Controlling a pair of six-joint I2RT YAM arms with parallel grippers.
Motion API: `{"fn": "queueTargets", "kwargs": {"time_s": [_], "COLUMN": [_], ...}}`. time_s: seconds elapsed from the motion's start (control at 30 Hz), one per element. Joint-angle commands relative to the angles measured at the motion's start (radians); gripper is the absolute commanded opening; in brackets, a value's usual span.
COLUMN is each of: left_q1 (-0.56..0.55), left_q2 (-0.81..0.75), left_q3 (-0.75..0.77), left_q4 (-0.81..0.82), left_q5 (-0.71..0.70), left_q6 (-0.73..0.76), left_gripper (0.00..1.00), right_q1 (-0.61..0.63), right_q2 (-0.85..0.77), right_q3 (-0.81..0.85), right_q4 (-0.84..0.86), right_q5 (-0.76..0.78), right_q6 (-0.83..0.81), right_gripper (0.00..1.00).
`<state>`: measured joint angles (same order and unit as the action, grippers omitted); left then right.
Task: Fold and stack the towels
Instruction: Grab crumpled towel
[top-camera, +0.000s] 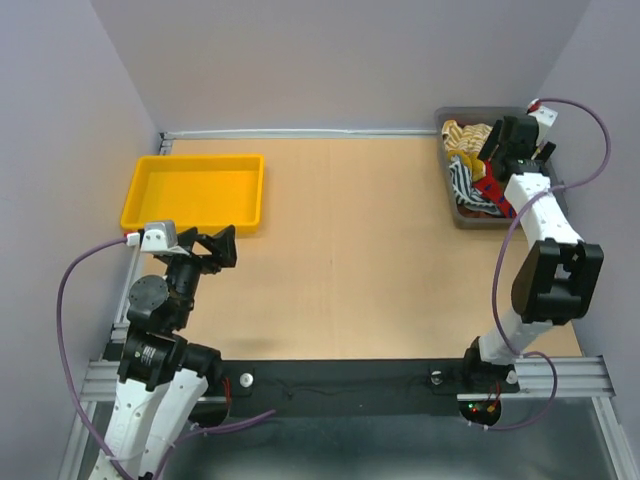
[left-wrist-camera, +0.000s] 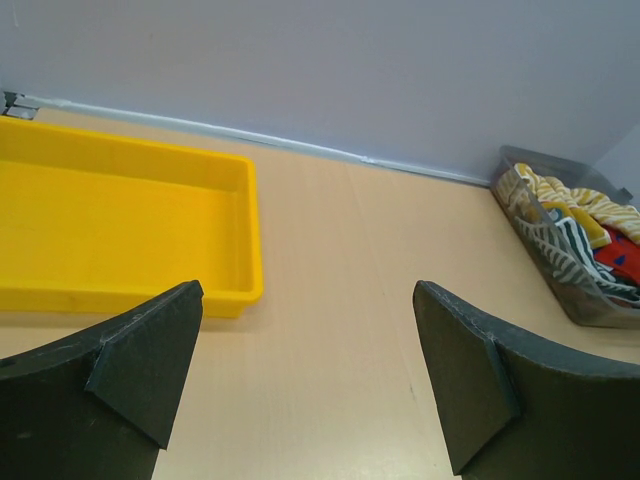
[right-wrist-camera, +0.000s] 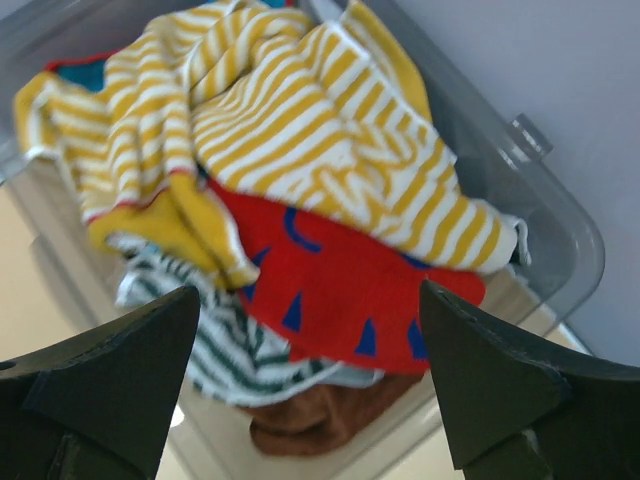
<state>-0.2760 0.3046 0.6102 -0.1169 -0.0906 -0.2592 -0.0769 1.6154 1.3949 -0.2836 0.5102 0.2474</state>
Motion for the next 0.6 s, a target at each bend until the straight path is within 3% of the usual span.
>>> {"fn": "queueTargets", "kwargs": {"time_s": [0.0,0.2,0.3,0.4,0.43,0.5,0.53,0.57], "left_q1": [-0.018,-0.032,-0.032,-0.032,-0.032,-0.032,-0.032,-0.032], "left_q2": [-0.001,0.036,0.051,0.070,0.076,0.083,0.085,0.085], "left_q3": [-0.006,-0.004,-0.003,-0.003,-0.003,-0.001,-0.001,-0.001], "left_q4": [0.037,0.039,0.040,0.043,0.042,0.045,0.046,0.048], "left_q5": [0.008,0.011,0.017,0.018,0.017,0.015,0.015,0.015], "left_q6": [0.017,0.023,0.025,0.025,0.028,0.026,0.028,0.026], "left_gripper": [0.98,0.98,0.97,0.97,0.96,0.96,0.96,0.96], "right_q1": [-0.092,-0.147,-0.172,-0.179,-0.179,-0.179,-0.179,-0.179], "right_q2": [0.136,0.328,0.415,0.460,0.460,0.456,0.452,0.445], "right_q3": [0.174,0.326,0.384,0.408,0.409,0.408,0.409,0.409], "right_q4": [0.023,0.024,0.026,0.024,0.024,0.026,0.026,0.027], "right_q5": [-0.050,-0.108,-0.137,-0.153,-0.160,-0.174,-0.176,-0.176], "right_q6": [0.016,0.021,0.035,0.027,0.021,0.013,0.007,0.003], "right_gripper": [0.93,0.89,0.82,0.68,0.57,0.45,0.34,0.28]}}
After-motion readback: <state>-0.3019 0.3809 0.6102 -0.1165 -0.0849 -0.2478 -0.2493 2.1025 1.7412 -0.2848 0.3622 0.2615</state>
